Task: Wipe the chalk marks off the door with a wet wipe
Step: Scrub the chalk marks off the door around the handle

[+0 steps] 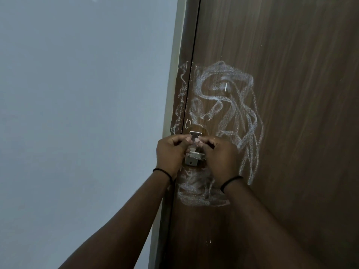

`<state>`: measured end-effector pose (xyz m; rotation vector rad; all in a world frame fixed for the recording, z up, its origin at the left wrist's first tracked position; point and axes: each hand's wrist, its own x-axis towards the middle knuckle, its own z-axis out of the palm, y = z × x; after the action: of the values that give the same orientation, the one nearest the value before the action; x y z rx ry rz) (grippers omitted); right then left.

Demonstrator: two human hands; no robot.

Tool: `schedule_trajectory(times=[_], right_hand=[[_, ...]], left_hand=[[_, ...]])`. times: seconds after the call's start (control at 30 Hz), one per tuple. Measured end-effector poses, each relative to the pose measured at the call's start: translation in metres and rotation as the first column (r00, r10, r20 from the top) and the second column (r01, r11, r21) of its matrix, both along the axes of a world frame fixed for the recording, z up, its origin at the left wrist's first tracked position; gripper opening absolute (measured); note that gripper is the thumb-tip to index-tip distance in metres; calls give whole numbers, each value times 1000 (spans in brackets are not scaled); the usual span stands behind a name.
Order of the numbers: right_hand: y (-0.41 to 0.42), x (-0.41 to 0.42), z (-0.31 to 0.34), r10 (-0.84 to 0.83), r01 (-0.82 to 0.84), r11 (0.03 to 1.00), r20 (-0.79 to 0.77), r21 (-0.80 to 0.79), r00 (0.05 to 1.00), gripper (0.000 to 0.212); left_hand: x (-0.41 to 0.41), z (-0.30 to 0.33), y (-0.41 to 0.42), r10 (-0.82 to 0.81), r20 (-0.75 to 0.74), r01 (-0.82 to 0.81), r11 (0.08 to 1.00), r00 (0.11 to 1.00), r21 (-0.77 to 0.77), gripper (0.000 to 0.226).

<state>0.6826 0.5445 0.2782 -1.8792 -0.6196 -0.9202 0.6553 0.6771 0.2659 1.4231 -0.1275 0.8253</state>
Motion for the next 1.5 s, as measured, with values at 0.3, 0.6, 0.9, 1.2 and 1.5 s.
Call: schedule_trajectory(times=[0.3,0.6,0.9,1.2,1.5], right_hand=[[27,26,17,-206,139,910,-134,-392,969,25],[15,28,29,-165,26,858,-227,-513,960,33],[14,16,31,-122,-7,845,-206,-535,971,16],[1,14,23,-87,-34,854,-207,-519,974,15],[-41,23,26,-136,3,878,-245,-479,960,11]], left_hand=[[16,-12,-1,249,-185,-238,968,951,81,24],[18,-17,4,116,-206,-132,989,972,-64,28],[20,-14,-7,111,-216,-117,993,970,-15,18],[20,-11,-11,93,-223,-109,992,970,-59,23],[19,-8,-10,65,-214,-90,990,975,-106,24]])
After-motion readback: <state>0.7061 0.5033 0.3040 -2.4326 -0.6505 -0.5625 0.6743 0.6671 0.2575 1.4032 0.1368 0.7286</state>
